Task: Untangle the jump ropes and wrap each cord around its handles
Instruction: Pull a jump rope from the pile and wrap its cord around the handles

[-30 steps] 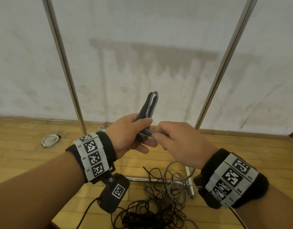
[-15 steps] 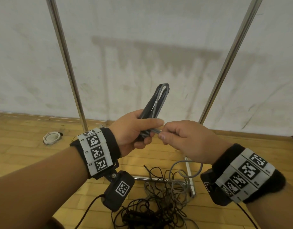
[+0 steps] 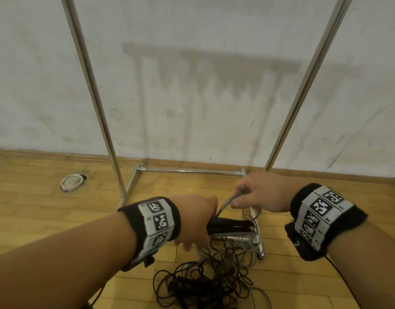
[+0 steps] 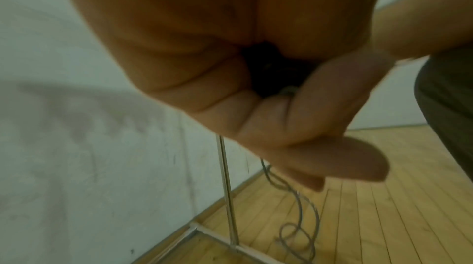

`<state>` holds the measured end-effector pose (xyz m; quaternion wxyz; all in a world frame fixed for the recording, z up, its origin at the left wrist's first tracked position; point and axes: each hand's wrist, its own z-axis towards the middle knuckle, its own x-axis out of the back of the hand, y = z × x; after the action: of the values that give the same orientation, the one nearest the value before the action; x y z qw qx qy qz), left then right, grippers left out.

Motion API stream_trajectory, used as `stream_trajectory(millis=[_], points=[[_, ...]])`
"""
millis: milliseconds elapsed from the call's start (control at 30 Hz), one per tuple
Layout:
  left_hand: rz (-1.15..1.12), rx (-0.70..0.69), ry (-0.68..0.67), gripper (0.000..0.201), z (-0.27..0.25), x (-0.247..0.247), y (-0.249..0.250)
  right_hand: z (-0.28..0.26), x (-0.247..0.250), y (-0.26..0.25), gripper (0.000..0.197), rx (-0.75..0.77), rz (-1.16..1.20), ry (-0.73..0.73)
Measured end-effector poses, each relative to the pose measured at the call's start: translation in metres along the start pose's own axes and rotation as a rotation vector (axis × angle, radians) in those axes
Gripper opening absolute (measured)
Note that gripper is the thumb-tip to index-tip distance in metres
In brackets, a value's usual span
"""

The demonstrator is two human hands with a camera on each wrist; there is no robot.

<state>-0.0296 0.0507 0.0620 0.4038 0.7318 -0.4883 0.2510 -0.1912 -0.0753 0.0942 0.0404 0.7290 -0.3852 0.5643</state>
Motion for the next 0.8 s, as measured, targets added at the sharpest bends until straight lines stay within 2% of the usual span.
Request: stream_trajectory(millis=[67,133,233,300,367,533,633,800], points=[[0.044,0.055,0.024,0.054,0.007,-0.005,0.0,-0.002,0.004,-0.016,0.026,0.063,-0.114,0.05],[-0.033,0.089,0.064,0.059,0.012,-0.005,-0.004,-0.005,0.003,-0.034,0.031,0.12,-0.202,0.089],[-0.374,0.126,0.168,0.027,0.021,0.006,-0.016,-0.011,-0.005,-0.054,0.034,0.153,-0.188,0.106],[-0.587,0.097,0.218,0.015,0.022,0.02,-0.029,-0.012,-0.009,-0.057,0.029,0.152,-0.125,0.11],[-0.781,0.009,0.248,0.018,0.019,0.031,-0.04,-0.012,-0.01,-0.054,0.022,0.13,0.004,0.119],[-1.122,-0.212,0.132,0.028,0.008,0.039,-0.048,-0.011,-0.014,-0.036,0.026,0.039,0.317,0.048],[-1.285,-0.184,0.11,0.047,0.007,0.04,-0.047,-0.013,-0.013,-0.031,0.028,0.052,0.439,0.019],[-1.403,-0.191,0.157,0.029,0.008,0.041,-0.046,-0.015,-0.007,-0.029,0.03,0.13,0.514,-0.001]])
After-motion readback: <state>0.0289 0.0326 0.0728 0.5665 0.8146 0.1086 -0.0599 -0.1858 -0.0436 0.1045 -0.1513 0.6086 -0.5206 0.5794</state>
